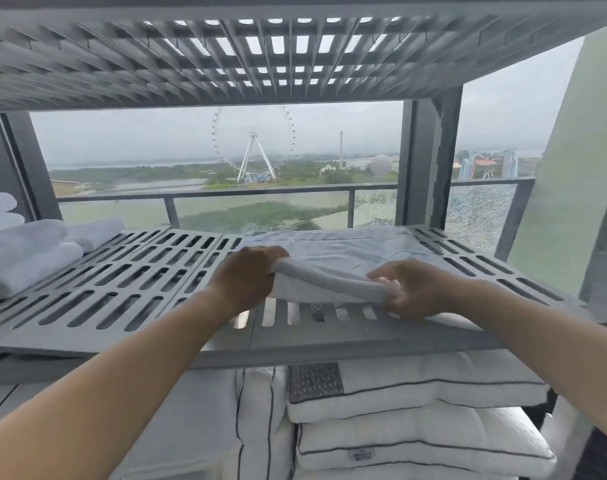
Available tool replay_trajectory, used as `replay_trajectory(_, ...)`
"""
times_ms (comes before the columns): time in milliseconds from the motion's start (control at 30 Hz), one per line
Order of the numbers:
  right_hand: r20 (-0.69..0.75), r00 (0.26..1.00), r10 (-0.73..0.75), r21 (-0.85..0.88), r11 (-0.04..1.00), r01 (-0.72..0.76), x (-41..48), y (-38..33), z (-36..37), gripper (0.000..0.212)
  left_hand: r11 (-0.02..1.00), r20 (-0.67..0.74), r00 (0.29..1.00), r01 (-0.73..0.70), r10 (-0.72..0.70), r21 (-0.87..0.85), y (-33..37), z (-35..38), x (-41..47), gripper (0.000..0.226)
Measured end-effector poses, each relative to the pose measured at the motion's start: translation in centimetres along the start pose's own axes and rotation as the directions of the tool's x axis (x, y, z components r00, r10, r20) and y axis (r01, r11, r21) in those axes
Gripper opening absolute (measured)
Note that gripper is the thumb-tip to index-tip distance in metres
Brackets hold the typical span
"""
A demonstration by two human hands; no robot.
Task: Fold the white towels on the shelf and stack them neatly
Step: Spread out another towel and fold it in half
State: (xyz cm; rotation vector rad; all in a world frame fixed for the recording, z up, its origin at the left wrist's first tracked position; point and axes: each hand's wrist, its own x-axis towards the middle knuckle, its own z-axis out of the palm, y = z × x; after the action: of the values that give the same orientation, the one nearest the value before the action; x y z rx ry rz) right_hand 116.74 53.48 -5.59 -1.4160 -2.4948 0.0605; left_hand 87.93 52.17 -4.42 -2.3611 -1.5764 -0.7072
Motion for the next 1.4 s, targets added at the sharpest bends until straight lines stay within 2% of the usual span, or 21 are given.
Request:
replay_trajectory(133,-0.157,0.986,0.050,-0.111,0.991,-0.068,0.2,1.1,-1.2,0.027,0.999,0.024,1.000,-0.016,0.015,0.030,-0.1,-1.2,0.4,0.039)
replay_trajectory(233,-0.211,0.974,0.077,-0.090,0.991,-0.098,-0.2,1.6,-2.0,0.026,0.995,0.085,0.996,-0.049,0.042,0.092,0.2,-1.6,0.1,0.041)
replay_trajectory(333,-0.142,0.986,0.088,-0.050,0.994,-0.095,-1.1,1.1,-2.1,0.027,0.993,0.175,0.984,-0.063,0.045,0.097,0.6,-2.1,-0.7,0.042)
replay_trajectory(467,-0.014,0.992,0.125,-0.030,0.992,-0.125,-2.7,0.2,-1.2,0.028,0.997,0.356,0.932,-0.079,0.065,0.026,0.9,-1.9,-2.5,0.028)
replay_trajectory(533,0.070,0.990,0.118,0.039,0.992,-0.121,-3.5,0.0,-0.8,0.036,0.998,0.417,0.907,-0.041,0.052,-0.037,0.8,-1.5,-3.4,0.034)
replay_trajectory(633,0.133,0.986,0.101,0.108,0.987,-0.116,-4.3,-0.1,-0.8,0.033,0.988,0.437,0.899,0.046,0.023,-0.147,0.7,-1.2,-4.3,0.038)
replay_trajectory(767,0.045,0.991,0.126,0.152,0.980,-0.132,-3.6,0.1,-0.8,0.032,0.979,0.465,0.884,0.133,-0.045,-0.157,0.6,-1.0,-4.3,0.058)
replay_trajectory(867,-0.003,0.993,0.119,0.121,0.986,-0.118,-2.0,0.3,-0.3,0.042,0.956,0.486,0.873,0.172,-0.036,-0.238,0.9,-0.9,-3.8,0.064)
replay_trajectory(933,-0.033,0.993,0.113,0.103,0.989,-0.109,-0.7,0.5,0.1,0.046,0.922,0.499,0.863,0.253,-0.079,-0.292,0.7,-0.4,-2.9,0.067)
replay_trajectory(1067,-0.032,0.993,0.118,0.082,0.990,-0.115,2.0,0.9,1.0,0.038,0.842,0.586,0.806,0.370,-0.081,-0.392,-0.1,1.7,-0.3,0.051)
replay_trajectory(1133,-0.024,0.991,0.131,0.075,0.989,-0.129,3.8,1.2,1.1,0.035,0.826,0.615,0.784,0.398,-0.082,-0.398,-0.6,3.0,1.5,0.058)
replay_trajectory(1200,0.030,0.989,0.147,0.056,0.987,-0.149,5.8,1.8,1.3,0.035,0.824,0.649,0.758,0.408,-0.065,-0.394,-0.9,4.4,3.4,0.063)
replay_trajectory(1300,0.211,0.960,0.183,0.000,0.982,-0.187,9.0,3.7,2.2,0.045,0.861,0.691,0.720,0.389,-0.062,-0.328,-1.5,6.4,6.5,0.073)
replay_trajectory(1400,0.299,0.933,0.198,-0.162,0.975,-0.155,11.6,6.8,3.8,0.058,0.965,0.646,0.756,0.233,-0.101,-0.121,-2.8,8.8,8.9,0.059)
